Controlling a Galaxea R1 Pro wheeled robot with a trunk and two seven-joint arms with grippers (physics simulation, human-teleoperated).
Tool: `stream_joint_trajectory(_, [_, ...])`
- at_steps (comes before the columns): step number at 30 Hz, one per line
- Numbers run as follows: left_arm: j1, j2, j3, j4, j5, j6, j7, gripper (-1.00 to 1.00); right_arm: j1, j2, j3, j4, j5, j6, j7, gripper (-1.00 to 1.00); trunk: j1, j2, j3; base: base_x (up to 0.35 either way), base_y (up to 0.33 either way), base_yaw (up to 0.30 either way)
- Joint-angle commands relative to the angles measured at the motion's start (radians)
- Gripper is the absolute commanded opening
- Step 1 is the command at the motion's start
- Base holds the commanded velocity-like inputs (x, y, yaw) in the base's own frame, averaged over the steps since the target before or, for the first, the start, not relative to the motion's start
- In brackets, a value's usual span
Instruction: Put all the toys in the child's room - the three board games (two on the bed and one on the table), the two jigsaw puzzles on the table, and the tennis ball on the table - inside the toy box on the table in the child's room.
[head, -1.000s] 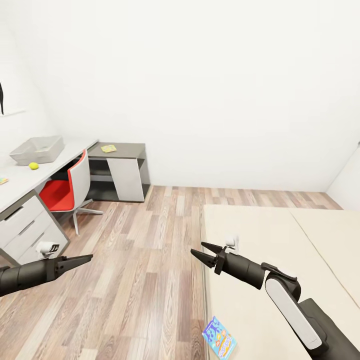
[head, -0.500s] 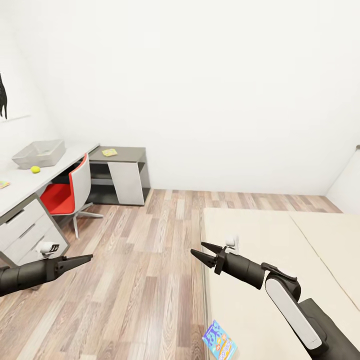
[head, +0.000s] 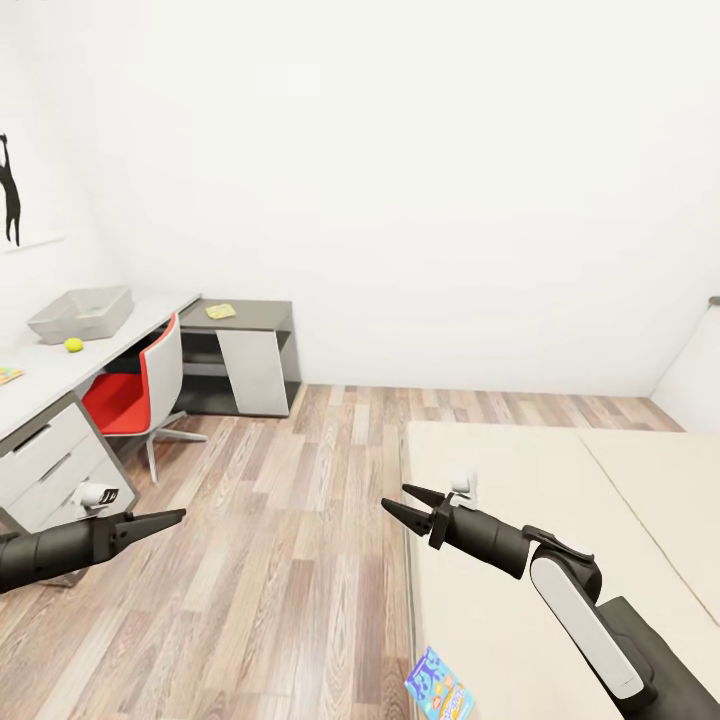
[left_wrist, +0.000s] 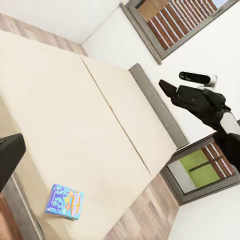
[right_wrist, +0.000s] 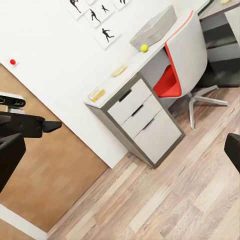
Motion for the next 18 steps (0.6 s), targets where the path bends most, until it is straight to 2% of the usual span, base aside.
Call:
stream_joint_trajectory(1, [-0.001, 0.0, 0.0, 0.0, 0.0, 0.011, -0.004, 1.0, -0.001, -0.001, 0.001, 0.0, -0.01, 0.007, -0.002, 1.0, 0.001, -0.002, -0.002, 0.0, 0.0, 0.0])
stream_joint_trajectory(7, [-0.001, 0.0, 0.0, 0.0, 0.0, 0.011, -0.004, 1.0, -0.001, 0.0, 0.001, 0.0, -0.011, 0.007, -0.002, 1.0, 0.001, -0.002, -0.001, 0.0, 0.0, -0.031])
stream_joint_trajectory(14, [-0.001, 0.0, 0.0, 0.0, 0.0, 0.011, -0.004, 1.0, -0.001, 0.001, 0.001, 0.0, -0.012, 0.007, -0.002, 1.0, 0.001, -0.002, -0.001, 0.0, 0.0, -0.196])
stream_joint_trajectory(18, [-0.001, 0.0, 0.0, 0.0, 0.0, 0.011, -0.004, 1.0, -0.001, 0.0, 0.001, 0.0, -0.012, 0.007, -0.003, 1.0, 0.001, -0.002, -0.001, 0.0, 0.0, -0.11])
